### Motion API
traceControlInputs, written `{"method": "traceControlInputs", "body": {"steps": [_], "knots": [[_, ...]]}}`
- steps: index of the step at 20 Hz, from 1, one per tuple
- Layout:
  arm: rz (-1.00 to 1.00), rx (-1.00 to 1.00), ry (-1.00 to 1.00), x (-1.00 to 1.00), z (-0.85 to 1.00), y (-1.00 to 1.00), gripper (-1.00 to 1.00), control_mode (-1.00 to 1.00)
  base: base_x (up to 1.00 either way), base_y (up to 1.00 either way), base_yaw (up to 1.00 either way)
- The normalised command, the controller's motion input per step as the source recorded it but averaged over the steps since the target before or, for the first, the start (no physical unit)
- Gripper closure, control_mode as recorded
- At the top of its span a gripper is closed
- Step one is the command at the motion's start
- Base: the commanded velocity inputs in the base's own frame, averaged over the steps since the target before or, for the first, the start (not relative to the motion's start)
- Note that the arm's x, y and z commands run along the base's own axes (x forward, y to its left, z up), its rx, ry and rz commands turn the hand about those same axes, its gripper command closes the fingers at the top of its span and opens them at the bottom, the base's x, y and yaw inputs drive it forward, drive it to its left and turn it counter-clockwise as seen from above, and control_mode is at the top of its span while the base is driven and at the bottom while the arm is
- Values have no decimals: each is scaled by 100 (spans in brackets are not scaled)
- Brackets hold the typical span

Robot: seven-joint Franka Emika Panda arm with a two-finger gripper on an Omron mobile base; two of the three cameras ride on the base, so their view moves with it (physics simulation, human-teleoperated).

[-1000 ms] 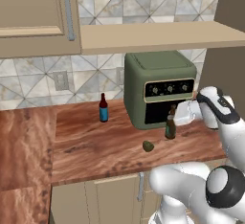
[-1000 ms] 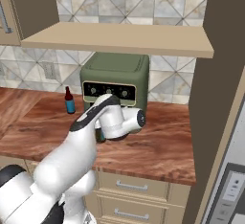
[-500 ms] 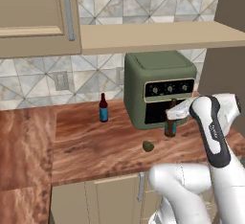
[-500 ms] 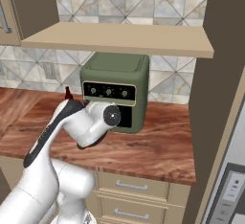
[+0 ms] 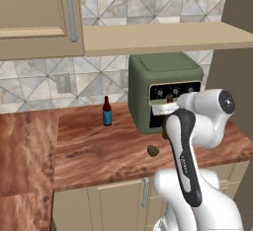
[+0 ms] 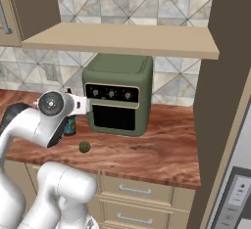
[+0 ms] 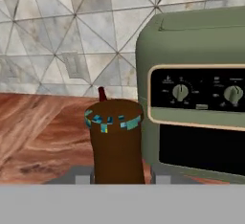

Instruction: Place the beers on the top shelf of the fridge to keep them out of children's reach, and place the kiwi on lower shelves for easy access.

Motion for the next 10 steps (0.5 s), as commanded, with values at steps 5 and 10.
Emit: {"method": "traceControlInputs", "body": {"steps": [5, 10], "knots": [[-20, -13, 14, -16, 55, 3, 100, -100, 0, 0, 0], [-10, -9, 2, -27, 8, 0, 100, -100, 0, 0, 0]]}}
